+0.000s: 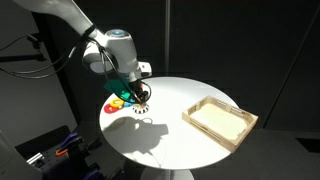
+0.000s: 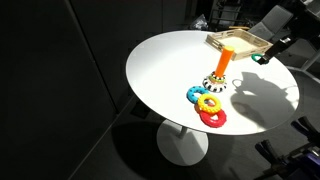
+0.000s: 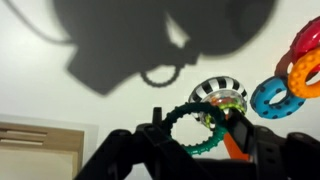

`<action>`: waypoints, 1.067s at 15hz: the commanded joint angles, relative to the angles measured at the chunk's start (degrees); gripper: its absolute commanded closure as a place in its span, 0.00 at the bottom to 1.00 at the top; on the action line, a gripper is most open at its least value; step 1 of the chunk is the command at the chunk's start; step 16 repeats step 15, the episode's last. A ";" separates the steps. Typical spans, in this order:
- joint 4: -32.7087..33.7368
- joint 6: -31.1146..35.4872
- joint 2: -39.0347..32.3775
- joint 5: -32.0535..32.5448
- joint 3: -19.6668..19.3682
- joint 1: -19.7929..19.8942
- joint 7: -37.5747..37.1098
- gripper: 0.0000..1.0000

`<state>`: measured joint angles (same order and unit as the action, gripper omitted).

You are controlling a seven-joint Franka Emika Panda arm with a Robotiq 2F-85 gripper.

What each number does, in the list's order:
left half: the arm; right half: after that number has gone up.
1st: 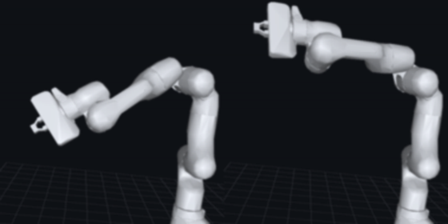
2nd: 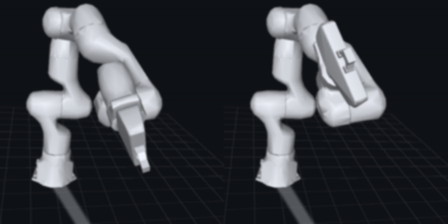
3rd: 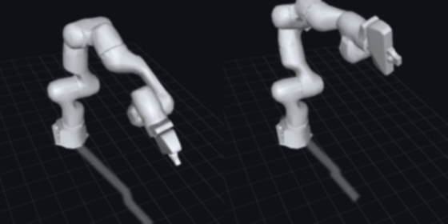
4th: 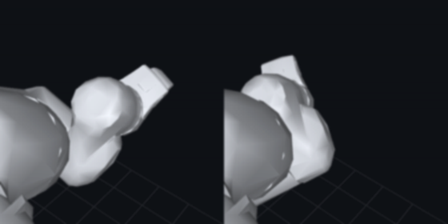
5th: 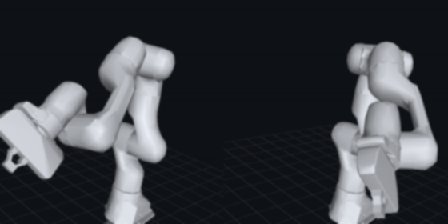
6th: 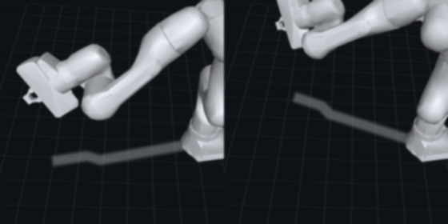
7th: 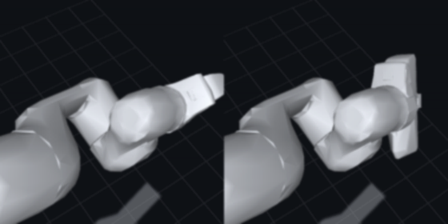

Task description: Put the green ring on the table

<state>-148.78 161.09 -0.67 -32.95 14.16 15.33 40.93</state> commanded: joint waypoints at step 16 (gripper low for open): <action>-0.38 -18.95 -1.18 -0.06 -13.71 -9.65 -0.02 0.00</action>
